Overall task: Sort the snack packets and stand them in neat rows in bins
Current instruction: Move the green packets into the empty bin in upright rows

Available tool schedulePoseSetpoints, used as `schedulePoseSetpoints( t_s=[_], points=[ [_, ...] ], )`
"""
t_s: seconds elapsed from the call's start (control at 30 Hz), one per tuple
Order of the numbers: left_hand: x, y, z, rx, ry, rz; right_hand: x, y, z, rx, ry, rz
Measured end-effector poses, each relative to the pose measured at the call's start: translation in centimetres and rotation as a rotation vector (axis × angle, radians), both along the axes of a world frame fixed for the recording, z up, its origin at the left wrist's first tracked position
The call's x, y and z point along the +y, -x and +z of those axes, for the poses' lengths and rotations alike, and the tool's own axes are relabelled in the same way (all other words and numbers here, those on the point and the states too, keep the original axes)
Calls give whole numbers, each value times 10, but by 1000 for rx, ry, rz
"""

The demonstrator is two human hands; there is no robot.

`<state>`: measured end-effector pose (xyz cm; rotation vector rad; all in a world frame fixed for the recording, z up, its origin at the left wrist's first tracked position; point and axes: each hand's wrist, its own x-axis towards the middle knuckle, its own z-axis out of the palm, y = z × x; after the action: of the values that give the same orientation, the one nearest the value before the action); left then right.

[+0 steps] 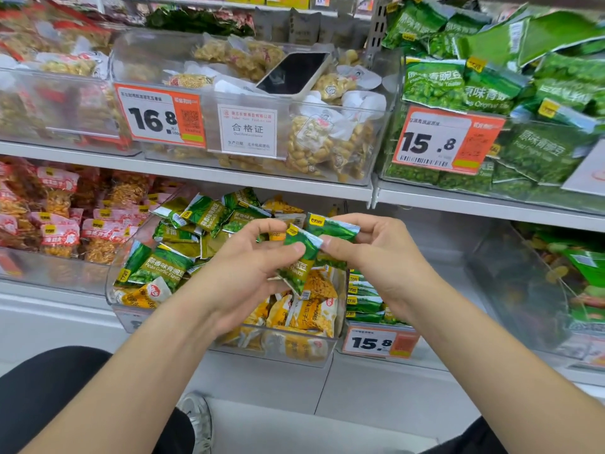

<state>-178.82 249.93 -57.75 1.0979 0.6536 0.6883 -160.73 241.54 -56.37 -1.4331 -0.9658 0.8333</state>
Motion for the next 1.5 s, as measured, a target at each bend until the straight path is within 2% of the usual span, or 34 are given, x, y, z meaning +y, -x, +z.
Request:
schedulePoseSetpoints(
  t_s=[0.13, 0.3, 0.4, 0.47, 0.57, 0.63, 0.73, 0.83, 0.9, 1.0, 1.13, 1.23, 1.3, 1.4, 1.47, 1.5],
  points=[
    [-6, -5, 1, 136, -176, 195, -3, -3, 1, -107, -85, -85],
    [-6, -7, -1, 165, -296, 382, -1, -10, 1, -308, -167, -262],
    [-9, -10, 1, 210, -314, 327, -5, -7, 5, -299, -192, -96],
    [-14, -13, 7, 190, -274, 232, -6, -7, 4, -359, -146, -15],
    [-19, -20, 8, 74, -149, 49, -5, -11, 0, -496, -107, -59],
    [-25, -23, 7, 86, -224, 21, -4, -14, -1, -584, -115, -111],
    [-33, -28, 3, 143, -373, 54, -4, -18, -4, -600, -159, -125],
    [-34, -31, 0, 124, -409, 123, -8, -30, -5, -651, -128, -70],
    [-34, -34, -1, 137, -456, 134, -14, -38, -1, -616, -68, 75],
    [-34, -37, -2, 200, -546, 81, -25, -53, 4, -461, -39, 294],
    [-33, -45, -6, 254, -565, -7, -42, -74, 8, -352, -3, 355],
    [-35, -54, -3, 243, -502, -96, -53, -91, 8, -293, 37, 368],
    [-36, -60, -3, 235, -536, -116, -58, -100, 4, -277, 72, 376],
    [-41, -71, -9, 264, -685, -81, -62, -106, -3, -315, 142, 383],
    [-46, -77, -18, 355, -933, -45, -64, -115, -8, -424, 145, 292],
    [-48, -80, -23, 408, -1097, -26, -64, -123, -12, -560, 148, 212]
  ],
)
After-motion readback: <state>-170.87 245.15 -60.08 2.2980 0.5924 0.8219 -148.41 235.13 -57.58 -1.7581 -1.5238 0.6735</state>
